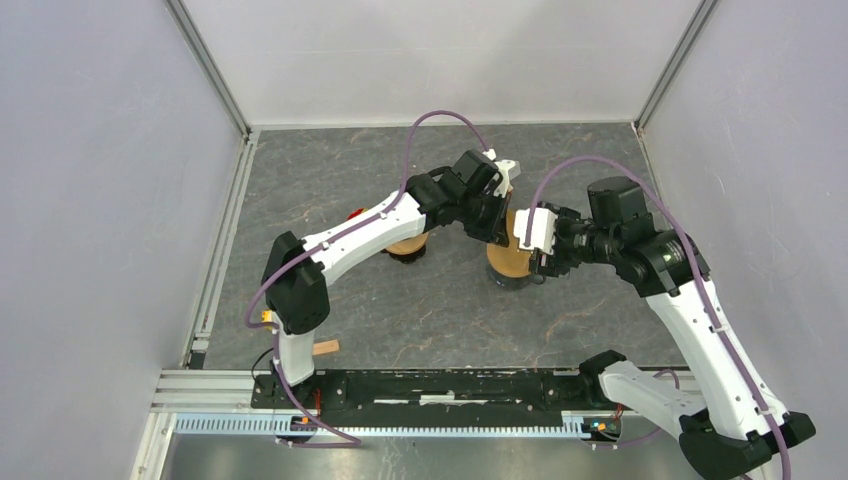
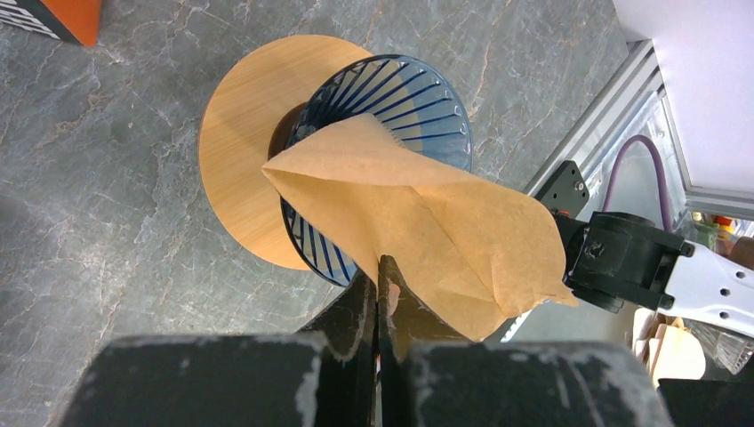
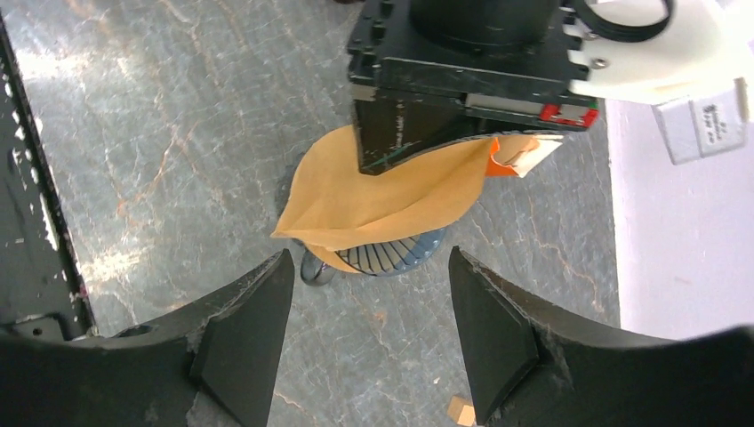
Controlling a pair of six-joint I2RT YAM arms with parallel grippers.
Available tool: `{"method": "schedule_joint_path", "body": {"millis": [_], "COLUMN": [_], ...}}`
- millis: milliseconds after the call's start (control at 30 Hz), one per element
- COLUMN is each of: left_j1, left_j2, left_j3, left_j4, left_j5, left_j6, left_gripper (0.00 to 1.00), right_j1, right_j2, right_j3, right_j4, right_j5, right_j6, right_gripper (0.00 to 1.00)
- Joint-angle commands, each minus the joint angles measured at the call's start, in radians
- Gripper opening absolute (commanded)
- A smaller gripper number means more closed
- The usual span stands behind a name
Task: Place the coffee filter in the dripper
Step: Place the coffee filter in the coffee dripper.
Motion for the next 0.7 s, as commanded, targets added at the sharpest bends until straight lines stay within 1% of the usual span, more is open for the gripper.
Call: {"method": "schedule_joint_path", "body": {"millis": [0, 100, 267, 333, 433, 500, 667], "left_j1": [-0.006, -0.006, -0.006, -0.006, -0.006, -0.006, -0.006], "left_j2": [0.004, 0.004, 0.009, 0.009, 0.008, 0.008, 0.005], "left_j3": [0.045, 0.045, 0.052, 0.052, 0.052, 0.052, 0.051], "left_j4": [0.006, 0.006, 0.004, 0.003, 0.003, 0.003, 0.003], "left_j5": [-0.006, -0.005, -0.001, 0.002, 0.002, 0.001, -0.002], "left_j6": [0.008, 0.01, 0.007, 0.007, 0.008, 0.009, 0.012], "left_gripper": [0.02, 0.02, 0.02, 0.02, 0.02, 0.02, 0.02], "right_j1": [0.0, 0.011, 0.059, 0.098, 0.186, 0.229, 0.251], "right_j2": [0.011, 0.02, 0.056, 0.072, 0.089, 0.095, 0.132], "right_j3": [0.032, 0.036, 0.06, 0.06, 0.034, 0.016, 0.002], "right_j4": [-0.092, -0.103, -0.113, -0.109, -0.083, -0.06, -0.08], "right_j5": [-0.055, -0.058, -0.038, -0.006, 0.081, 0.122, 0.185], "right_j6": [-0.137, -0.169, -0.17, -0.157, -0.124, -0.11, -0.123], "right_gripper": [0.71, 0.72, 0.72, 0.73, 0.73, 0.76, 0.79]}}
